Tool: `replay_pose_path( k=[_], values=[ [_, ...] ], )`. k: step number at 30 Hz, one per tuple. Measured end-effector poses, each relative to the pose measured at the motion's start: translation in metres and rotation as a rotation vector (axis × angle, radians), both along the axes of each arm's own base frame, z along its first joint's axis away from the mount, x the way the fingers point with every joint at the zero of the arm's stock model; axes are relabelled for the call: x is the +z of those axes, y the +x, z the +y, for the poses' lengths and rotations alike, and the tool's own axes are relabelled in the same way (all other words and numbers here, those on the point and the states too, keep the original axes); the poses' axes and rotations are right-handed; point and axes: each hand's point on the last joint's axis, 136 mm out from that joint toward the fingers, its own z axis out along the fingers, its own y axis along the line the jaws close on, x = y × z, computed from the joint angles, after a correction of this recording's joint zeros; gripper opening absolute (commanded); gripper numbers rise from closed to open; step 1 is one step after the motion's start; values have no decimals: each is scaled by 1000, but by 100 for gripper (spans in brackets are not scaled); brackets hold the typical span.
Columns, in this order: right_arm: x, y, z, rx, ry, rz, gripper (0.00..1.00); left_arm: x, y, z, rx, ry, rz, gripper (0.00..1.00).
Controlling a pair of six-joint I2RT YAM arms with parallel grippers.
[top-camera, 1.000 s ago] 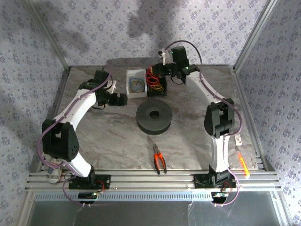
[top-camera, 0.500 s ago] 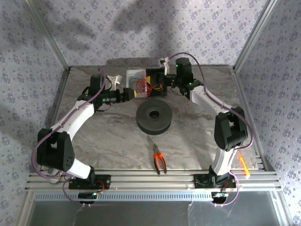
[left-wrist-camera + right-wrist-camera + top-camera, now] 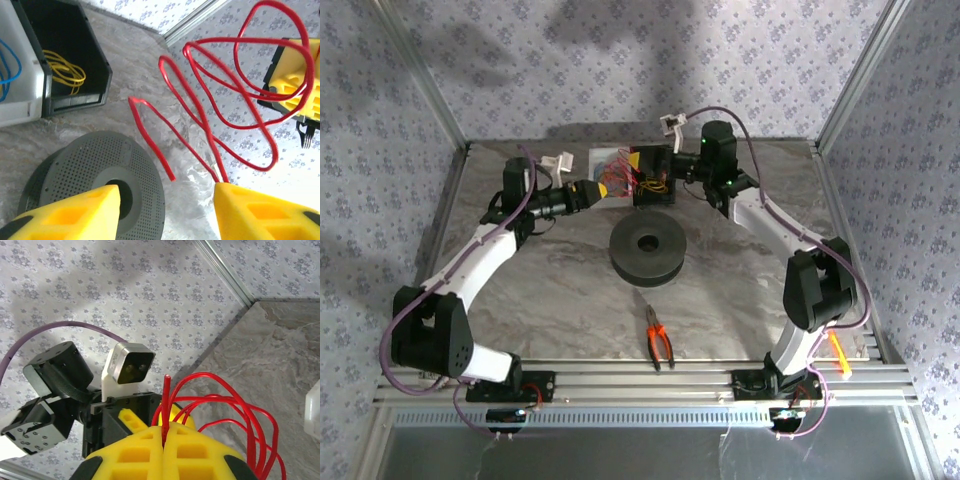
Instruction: Wrap the cables
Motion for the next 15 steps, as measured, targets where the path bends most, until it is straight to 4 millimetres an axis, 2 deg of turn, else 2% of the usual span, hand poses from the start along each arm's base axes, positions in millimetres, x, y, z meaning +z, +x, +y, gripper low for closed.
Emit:
replay_pose_path(
  k=[3,10,15],
  values=[
    [1,-9,3,14,9,4,0,-1,1,1,10,-16,6,47],
    [-9,-31,9,38,0,21,0,-6,2,0,21,-40,29,36],
    [-3,-42,13,50,8,3,0,-8,4,2,33,-40,21,21]
  ],
)
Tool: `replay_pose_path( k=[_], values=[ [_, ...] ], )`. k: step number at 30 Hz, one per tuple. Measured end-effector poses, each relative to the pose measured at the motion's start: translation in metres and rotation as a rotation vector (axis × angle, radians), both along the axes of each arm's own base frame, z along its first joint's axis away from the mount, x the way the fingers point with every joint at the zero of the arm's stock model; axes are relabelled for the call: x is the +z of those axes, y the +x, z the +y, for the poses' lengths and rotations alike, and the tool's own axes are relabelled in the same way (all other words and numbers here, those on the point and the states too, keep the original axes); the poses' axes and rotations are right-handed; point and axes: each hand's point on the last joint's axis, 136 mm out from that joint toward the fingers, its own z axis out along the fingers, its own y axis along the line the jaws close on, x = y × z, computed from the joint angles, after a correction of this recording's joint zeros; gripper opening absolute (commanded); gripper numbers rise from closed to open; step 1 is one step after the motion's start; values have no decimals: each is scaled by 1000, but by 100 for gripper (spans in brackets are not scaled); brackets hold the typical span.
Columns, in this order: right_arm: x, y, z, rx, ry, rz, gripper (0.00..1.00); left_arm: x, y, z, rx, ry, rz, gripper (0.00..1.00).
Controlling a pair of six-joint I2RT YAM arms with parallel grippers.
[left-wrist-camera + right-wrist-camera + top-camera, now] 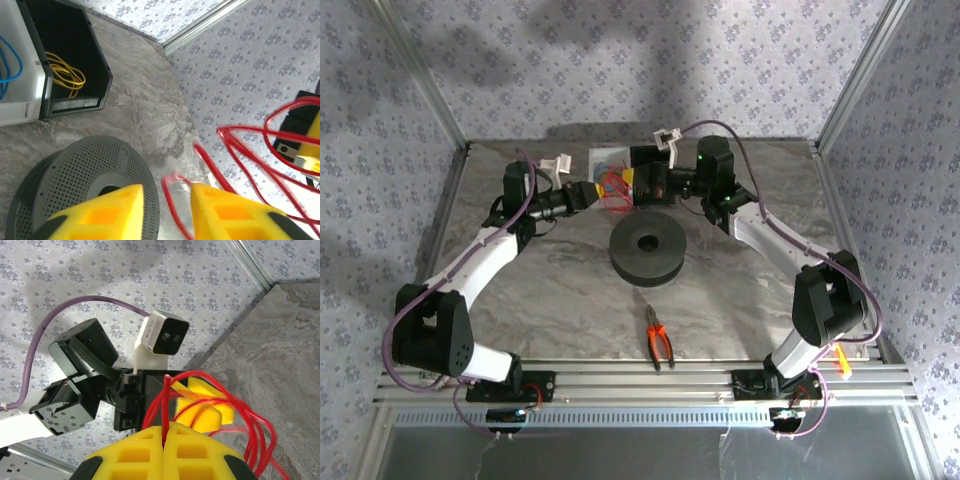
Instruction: Wrap the cables
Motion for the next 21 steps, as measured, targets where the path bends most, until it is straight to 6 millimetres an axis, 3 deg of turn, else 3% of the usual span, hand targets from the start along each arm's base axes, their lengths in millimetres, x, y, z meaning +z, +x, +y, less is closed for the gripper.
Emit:
replay_pose_path(
  k=[5,9,10,15,21],
  values=[
    [0,-3,4,7,0,-1,0,-4,0,1,11,-6,8,7],
    [-1,-2,3,-1,-7,-12,0,-11,-2,2,14,-7,28,4],
    [-2,-1,3,-5,-10,-13,0,-12,-2,2,15,-6,32,5],
    [-8,1,2,-16,-36,-25,0,-13,-3,2,18,-8,37,32],
    [-16,3,1,-30,-70,-31,0,-4,-7,3,19,-18,24,35]
  ],
)
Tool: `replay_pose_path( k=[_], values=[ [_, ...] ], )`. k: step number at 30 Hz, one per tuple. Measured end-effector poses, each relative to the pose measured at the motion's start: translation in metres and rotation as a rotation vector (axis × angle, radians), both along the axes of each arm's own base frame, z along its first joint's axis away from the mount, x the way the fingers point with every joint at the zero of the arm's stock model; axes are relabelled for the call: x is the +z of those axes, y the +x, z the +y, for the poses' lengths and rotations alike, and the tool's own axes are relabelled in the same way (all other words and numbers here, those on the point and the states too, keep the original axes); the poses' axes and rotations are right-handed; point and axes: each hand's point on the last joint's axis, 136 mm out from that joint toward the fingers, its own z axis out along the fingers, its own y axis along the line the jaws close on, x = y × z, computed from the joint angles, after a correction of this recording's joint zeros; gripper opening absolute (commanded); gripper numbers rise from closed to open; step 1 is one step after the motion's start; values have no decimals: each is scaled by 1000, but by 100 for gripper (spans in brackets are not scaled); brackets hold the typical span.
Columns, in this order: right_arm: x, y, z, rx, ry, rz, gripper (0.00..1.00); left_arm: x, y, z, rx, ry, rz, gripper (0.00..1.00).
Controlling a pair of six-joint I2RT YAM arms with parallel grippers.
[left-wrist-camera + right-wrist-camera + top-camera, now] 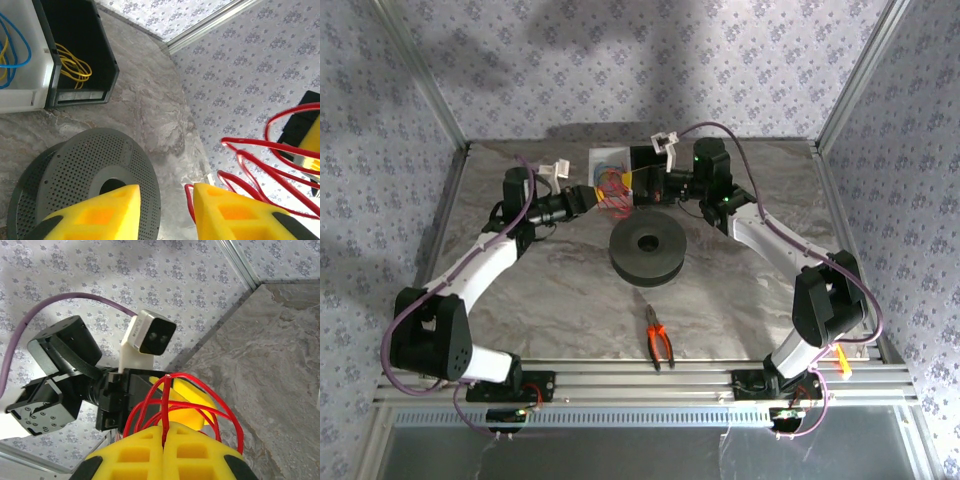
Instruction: Wrap the cables
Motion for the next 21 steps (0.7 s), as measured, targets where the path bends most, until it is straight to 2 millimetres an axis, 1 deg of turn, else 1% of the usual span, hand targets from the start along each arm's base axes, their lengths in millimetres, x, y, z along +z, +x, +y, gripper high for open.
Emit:
replay_pose_path(
  k=[6,11,21],
  values=[
    [-2,2,0,-9,-13,-14,0,3,-2,0,-3,-3,-6,34],
    [-4,2,0,-14,-23,-18,0,5,-4,0,-6,-7,-10,32],
    [-3,5,0,-33,-40,-30,0,-3,-12,-1,-23,-15,22,31]
  ],
)
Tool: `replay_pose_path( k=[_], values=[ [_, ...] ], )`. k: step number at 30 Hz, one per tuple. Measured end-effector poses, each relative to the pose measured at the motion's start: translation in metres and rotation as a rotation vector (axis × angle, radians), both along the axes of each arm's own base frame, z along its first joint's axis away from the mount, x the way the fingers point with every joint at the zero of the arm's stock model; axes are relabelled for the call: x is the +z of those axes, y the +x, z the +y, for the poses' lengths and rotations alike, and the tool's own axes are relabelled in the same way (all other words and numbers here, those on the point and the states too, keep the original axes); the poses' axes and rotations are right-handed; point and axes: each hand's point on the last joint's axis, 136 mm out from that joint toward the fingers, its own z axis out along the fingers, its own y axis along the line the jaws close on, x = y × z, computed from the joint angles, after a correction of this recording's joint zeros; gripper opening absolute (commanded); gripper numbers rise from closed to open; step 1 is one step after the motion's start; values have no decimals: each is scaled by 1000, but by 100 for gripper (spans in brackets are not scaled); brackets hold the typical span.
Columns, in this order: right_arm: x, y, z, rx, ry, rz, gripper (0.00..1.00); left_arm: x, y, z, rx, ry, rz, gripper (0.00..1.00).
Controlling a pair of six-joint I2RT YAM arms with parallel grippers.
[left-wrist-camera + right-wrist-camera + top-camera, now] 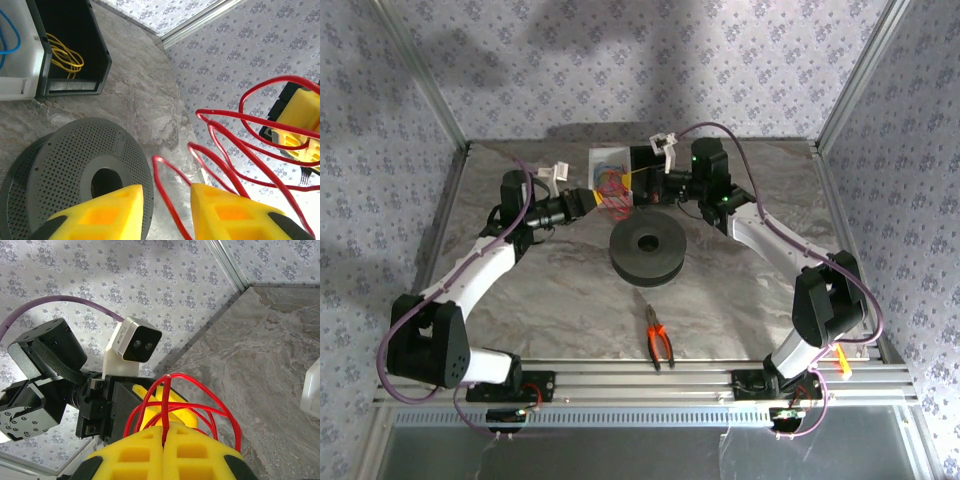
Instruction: Wrap the cables
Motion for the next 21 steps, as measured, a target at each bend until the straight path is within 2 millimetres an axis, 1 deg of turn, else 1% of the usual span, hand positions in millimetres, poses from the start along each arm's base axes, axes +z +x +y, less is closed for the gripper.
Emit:
replay_pose_path(
  k=[4,11,17,19,21],
  values=[
    [5,-1,3,3,-2,-18,0,0,-1,0,-3,-4,5,30],
    [14,-5,9,15,1,-49,0,0,-1,-1,-7,-9,11,26],
    [22,-6,13,17,-3,-75,0,1,-3,-2,-14,-17,21,19],
    [22,-7,15,19,-9,-80,0,1,-3,-3,-17,-20,22,19],
    [20,-7,17,22,-18,-84,0,2,-4,-3,-18,-24,26,24]
  ],
)
